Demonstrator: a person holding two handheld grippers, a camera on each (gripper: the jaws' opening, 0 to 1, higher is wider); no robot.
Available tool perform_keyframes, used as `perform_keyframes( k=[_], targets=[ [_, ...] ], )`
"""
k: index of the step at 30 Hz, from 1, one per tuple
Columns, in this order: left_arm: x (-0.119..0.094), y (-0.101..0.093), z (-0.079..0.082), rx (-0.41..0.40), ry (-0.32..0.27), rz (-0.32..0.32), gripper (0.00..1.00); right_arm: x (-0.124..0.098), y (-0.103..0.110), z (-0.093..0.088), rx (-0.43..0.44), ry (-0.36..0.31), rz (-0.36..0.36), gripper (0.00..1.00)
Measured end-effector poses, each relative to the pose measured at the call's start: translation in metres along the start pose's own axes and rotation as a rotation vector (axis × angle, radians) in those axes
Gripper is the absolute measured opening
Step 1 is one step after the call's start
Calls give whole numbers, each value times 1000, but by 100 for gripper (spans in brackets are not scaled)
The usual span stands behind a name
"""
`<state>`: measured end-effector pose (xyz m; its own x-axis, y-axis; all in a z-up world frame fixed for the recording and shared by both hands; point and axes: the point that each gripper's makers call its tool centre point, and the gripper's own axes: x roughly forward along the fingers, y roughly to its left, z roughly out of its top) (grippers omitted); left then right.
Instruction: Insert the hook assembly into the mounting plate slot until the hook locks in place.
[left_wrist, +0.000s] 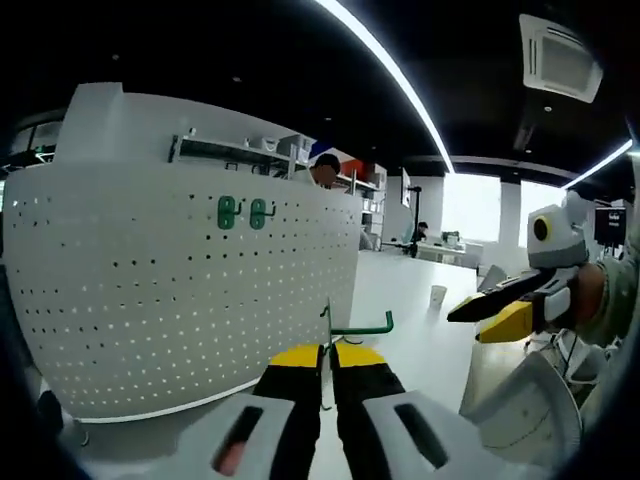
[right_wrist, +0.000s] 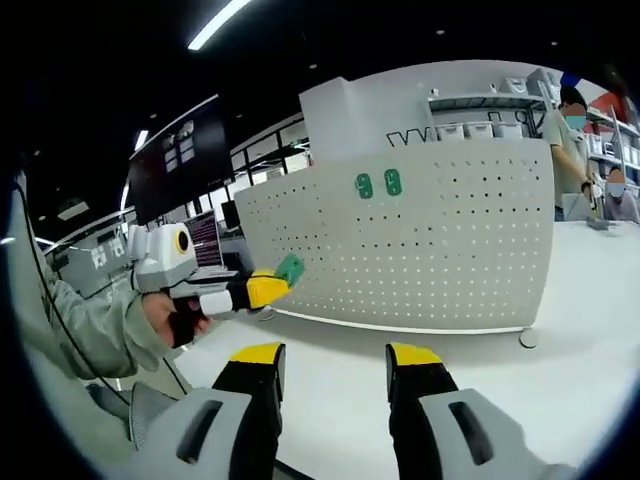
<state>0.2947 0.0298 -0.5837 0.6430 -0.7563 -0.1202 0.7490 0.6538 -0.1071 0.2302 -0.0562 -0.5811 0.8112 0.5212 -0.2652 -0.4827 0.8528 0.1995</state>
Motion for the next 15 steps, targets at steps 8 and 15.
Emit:
perform_keyframes(
  k=[8, 15],
  targets=[
    [-5, -8, 5, 4, -21, 2, 3, 16, 27, 22, -1, -48, 86, 31],
    [-8, -10, 8, -10, -36, 5, 3, 27, 40, 39, 5, -90, 123, 27]
  ],
)
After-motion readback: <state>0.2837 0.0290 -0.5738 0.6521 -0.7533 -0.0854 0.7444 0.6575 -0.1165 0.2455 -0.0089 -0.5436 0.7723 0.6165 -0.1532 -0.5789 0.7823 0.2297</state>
